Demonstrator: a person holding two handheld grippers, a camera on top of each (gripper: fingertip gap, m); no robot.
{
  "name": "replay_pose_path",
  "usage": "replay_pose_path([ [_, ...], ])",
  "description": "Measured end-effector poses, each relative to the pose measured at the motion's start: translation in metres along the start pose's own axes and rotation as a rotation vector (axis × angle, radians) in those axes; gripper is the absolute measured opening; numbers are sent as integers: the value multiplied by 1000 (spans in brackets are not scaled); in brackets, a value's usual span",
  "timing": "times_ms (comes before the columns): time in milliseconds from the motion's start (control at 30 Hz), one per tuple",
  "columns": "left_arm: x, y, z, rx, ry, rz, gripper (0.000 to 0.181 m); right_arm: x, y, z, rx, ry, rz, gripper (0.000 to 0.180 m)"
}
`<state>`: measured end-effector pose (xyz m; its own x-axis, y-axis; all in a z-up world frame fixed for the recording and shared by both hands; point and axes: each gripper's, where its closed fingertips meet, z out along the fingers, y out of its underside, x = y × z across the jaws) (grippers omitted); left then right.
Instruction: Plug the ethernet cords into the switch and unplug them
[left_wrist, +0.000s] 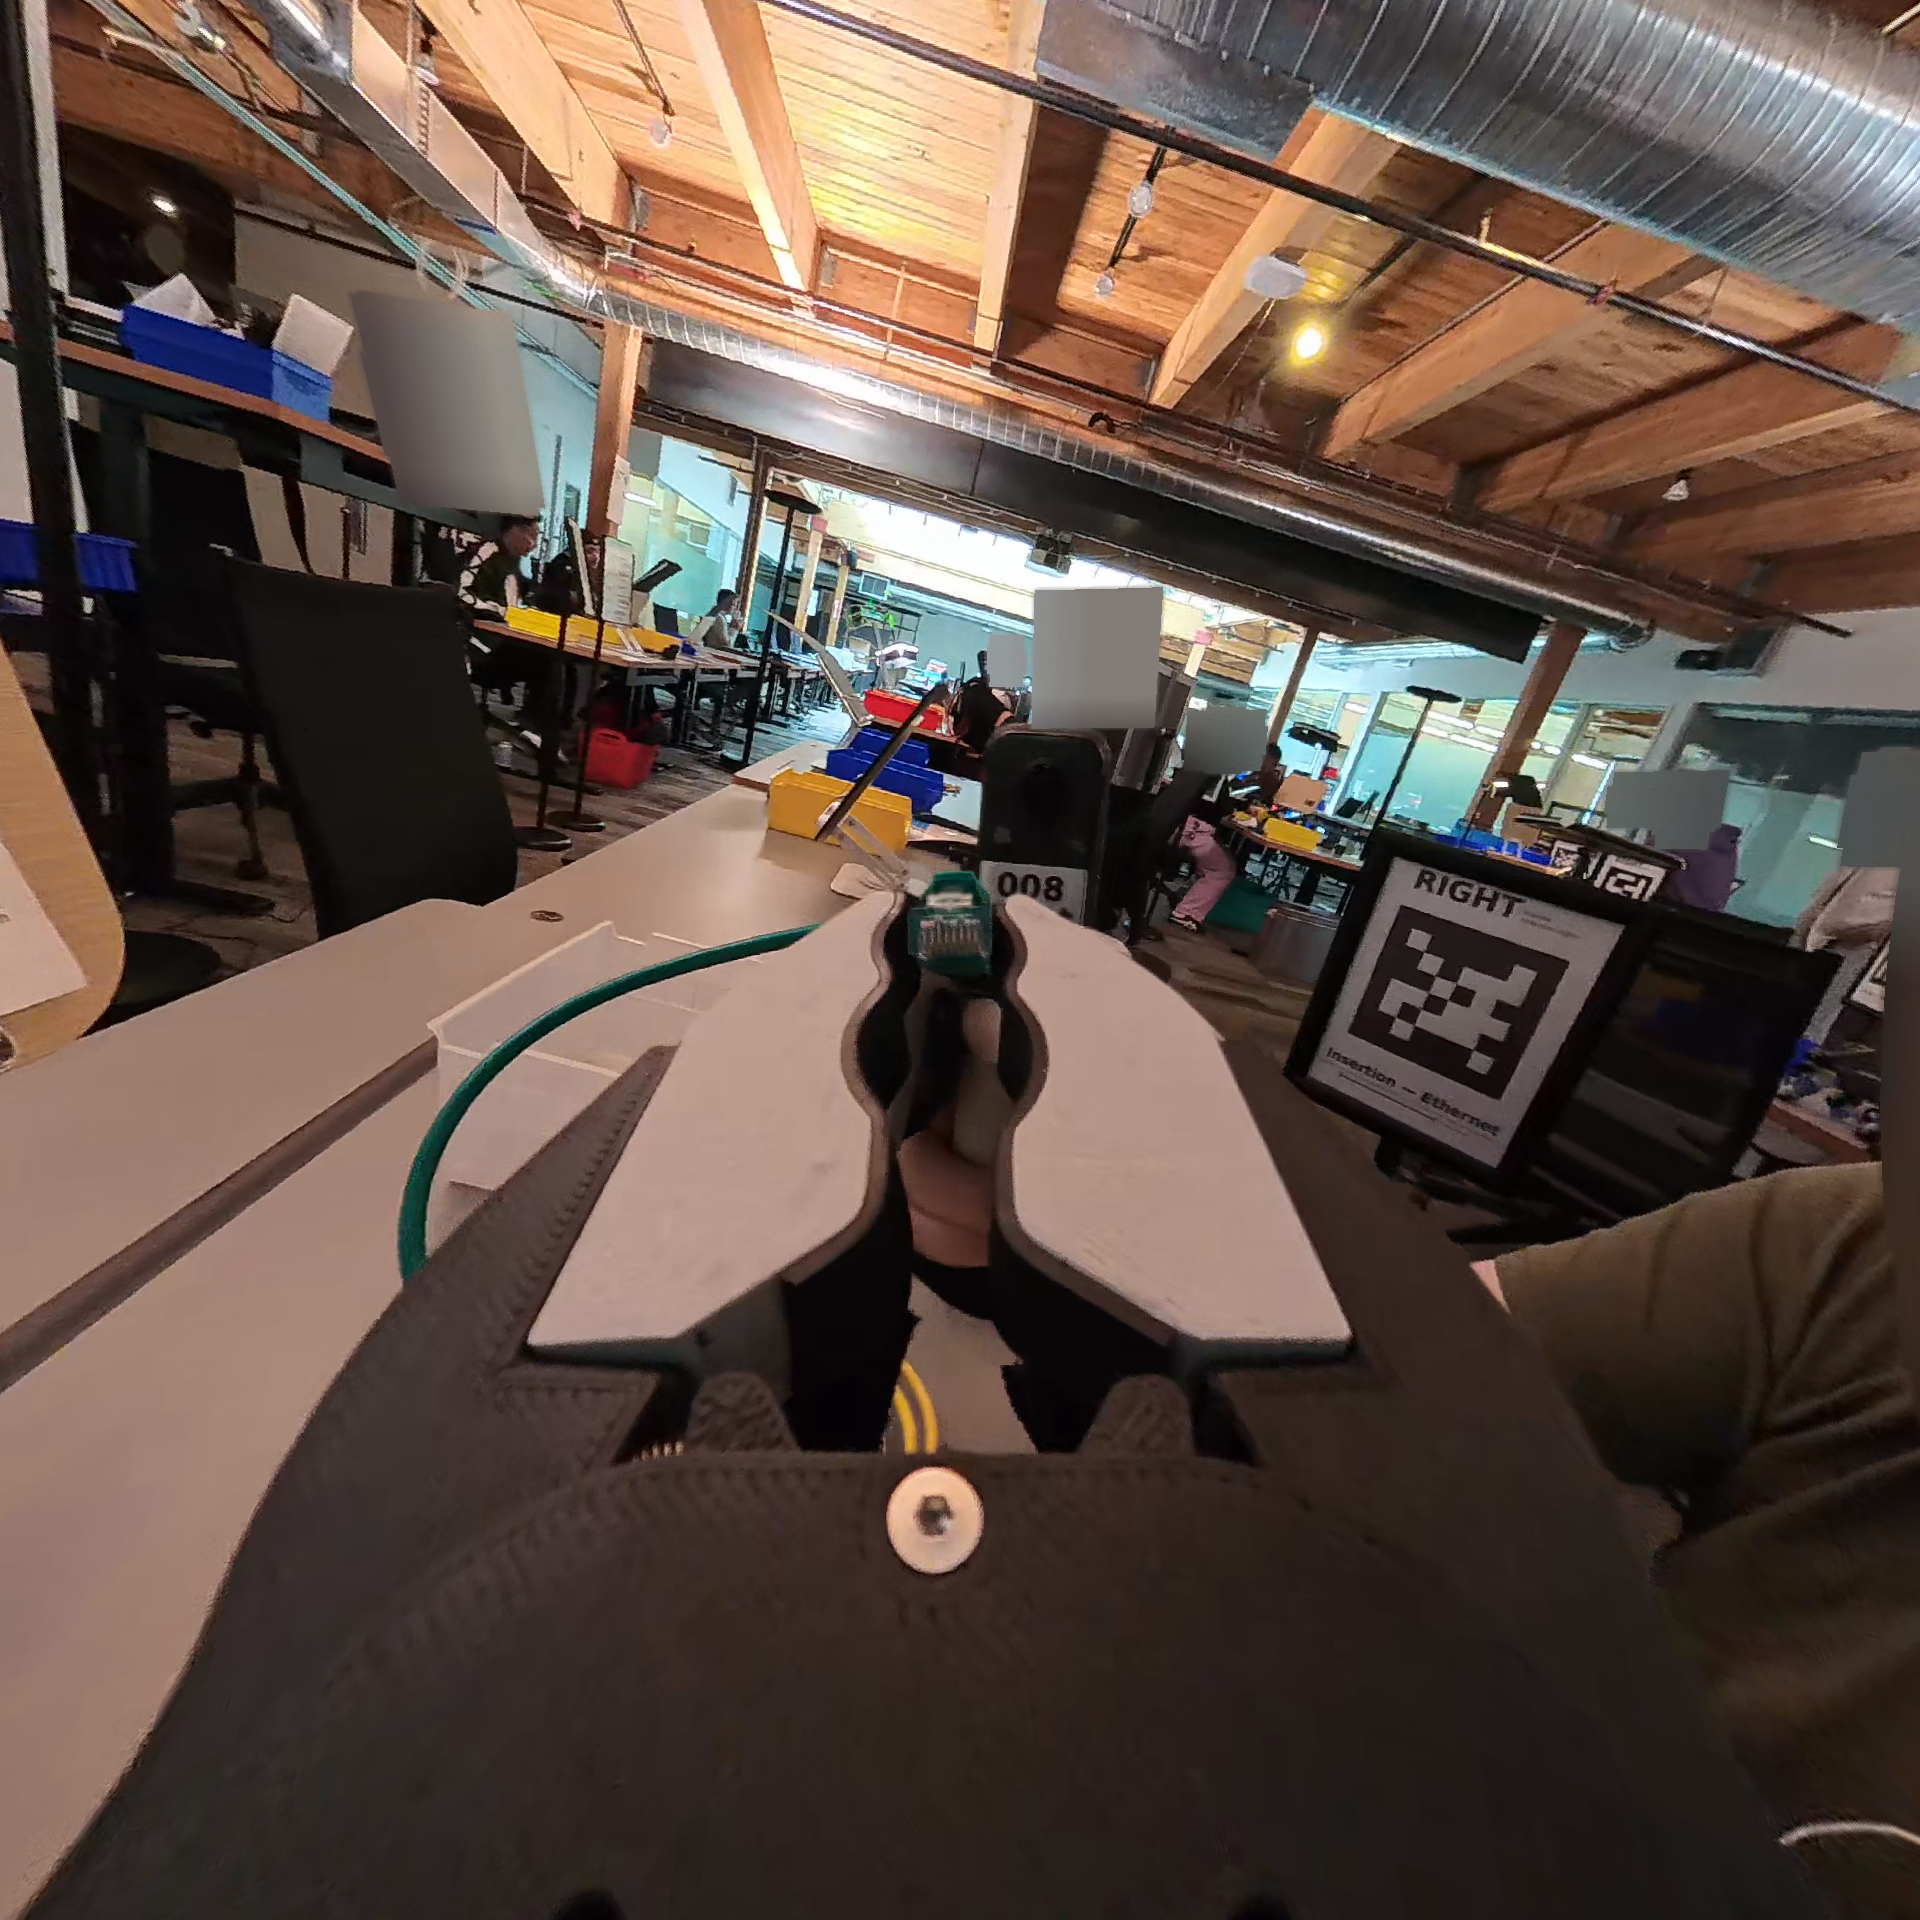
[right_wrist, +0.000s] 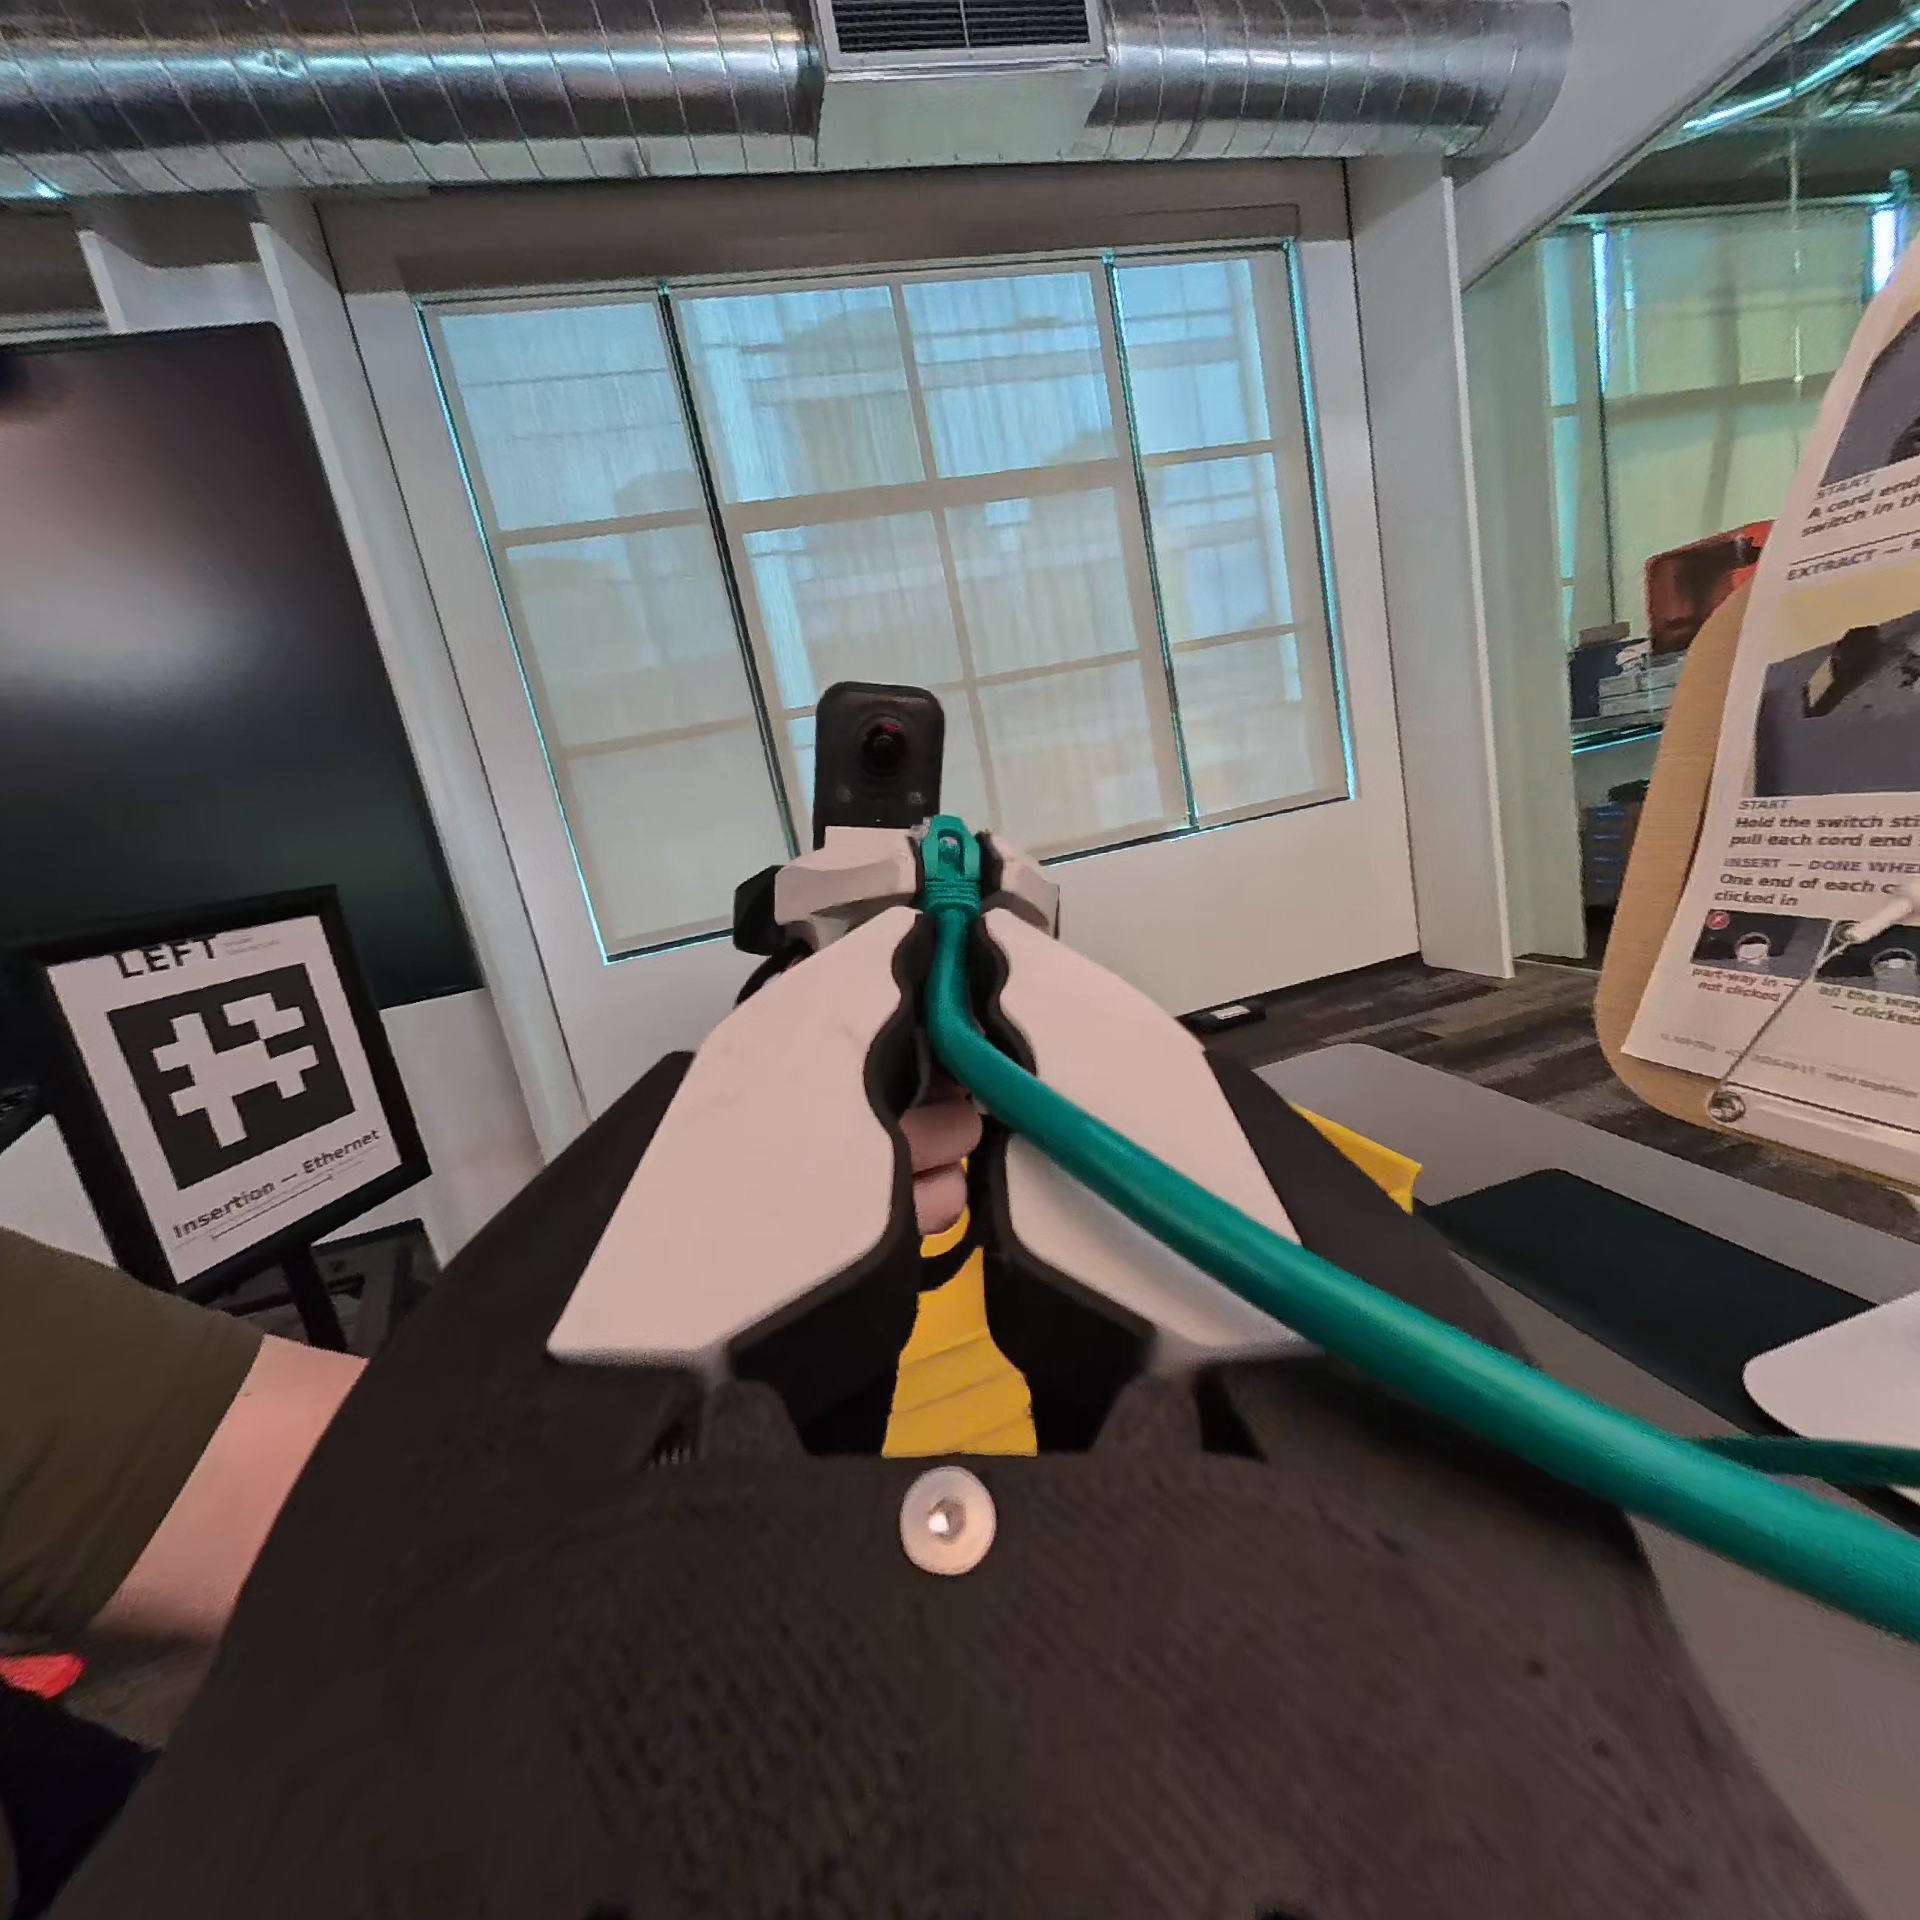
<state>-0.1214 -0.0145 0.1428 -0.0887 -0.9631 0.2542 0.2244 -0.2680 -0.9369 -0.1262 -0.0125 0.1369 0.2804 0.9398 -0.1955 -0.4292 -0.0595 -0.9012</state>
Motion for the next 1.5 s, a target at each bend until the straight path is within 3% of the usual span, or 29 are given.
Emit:
replay_pose_path([
  [33,2,0,0,-3,10,7,12,-2,-1,0,3,-22,10,6],
  [167,7,0,0,-17,22,24,12,-8,-2,-1,-23,-77,50,7],
  [500,9,7,2,-88,-14,74,13,-10,0,-7,-140,-27,-101,6],
  [633,-11,-4,-26,-122,-253,239,38,1,-17,-21,-130,49,-188,6],
  [733,-37,9,-51,-192,-502,265,45,4,-34,-37,-118,94,-255,6],
  [800,-51,32,-56,-222,-586,150,54,3,-44,-44,-102,98,-267,6],
  [900,-64,73,-56,-178,-665,46,54,0,-53,-50,-77,64,-252,6],
  [967,-83,107,-65,-197,-822,113,59,-2,-56,-52,-72,44,-241,6],
  [1067,-100,139,-70,-358,-1030,287,73,-5,-57,-52,-70,24,-236,6],
  [1167,-107,156,-64,-456,-1130,395,74,-10,-58,-52,-66,0,-242,6],
  [1367,-148,194,-102,-540,-1313,232,102,-16,-65,-56,-51,-21,-254,6],
  [1500,-171,201,-124,-598,-1383,211,103,-17,-67,-58,-57,-22,-262,5],
])
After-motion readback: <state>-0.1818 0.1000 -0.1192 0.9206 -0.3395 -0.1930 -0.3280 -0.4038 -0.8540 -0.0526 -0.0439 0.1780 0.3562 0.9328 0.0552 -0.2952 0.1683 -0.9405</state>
